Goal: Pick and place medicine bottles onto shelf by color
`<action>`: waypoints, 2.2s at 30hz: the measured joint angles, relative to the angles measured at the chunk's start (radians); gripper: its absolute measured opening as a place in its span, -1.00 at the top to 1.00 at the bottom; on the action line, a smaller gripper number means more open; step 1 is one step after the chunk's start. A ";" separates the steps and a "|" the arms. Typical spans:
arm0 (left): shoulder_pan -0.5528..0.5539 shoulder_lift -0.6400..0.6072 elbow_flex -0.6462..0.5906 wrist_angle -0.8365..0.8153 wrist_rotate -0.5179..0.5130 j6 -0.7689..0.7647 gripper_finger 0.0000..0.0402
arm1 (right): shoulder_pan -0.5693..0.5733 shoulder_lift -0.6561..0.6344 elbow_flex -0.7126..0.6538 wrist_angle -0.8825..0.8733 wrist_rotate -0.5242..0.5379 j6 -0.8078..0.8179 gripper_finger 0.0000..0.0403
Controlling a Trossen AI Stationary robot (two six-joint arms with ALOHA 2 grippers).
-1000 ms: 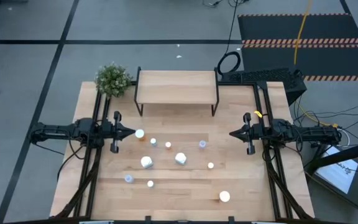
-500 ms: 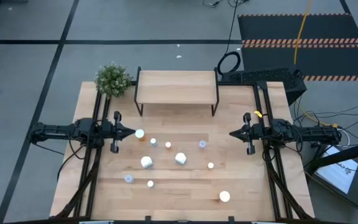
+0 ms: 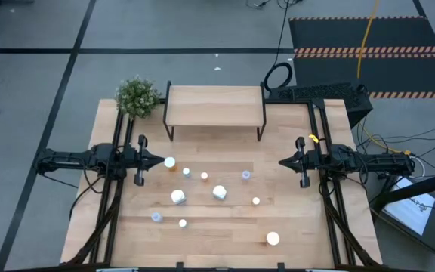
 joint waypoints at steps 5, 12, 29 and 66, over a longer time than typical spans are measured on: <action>0.000 0.000 0.000 0.000 0.000 0.000 0.93 | 0.000 0.000 0.000 0.000 0.000 -0.001 1.00; 0.000 0.000 0.000 0.000 0.000 0.000 0.93 | 0.000 0.000 0.000 0.000 0.000 0.000 1.00; 0.000 0.000 0.000 0.000 -0.002 0.035 0.93 | 0.000 0.076 0.245 -0.078 0.000 0.098 1.00; 0.000 0.000 0.000 -0.004 -0.008 0.044 0.93 | 0.000 0.773 1.205 -0.777 0.003 0.180 1.00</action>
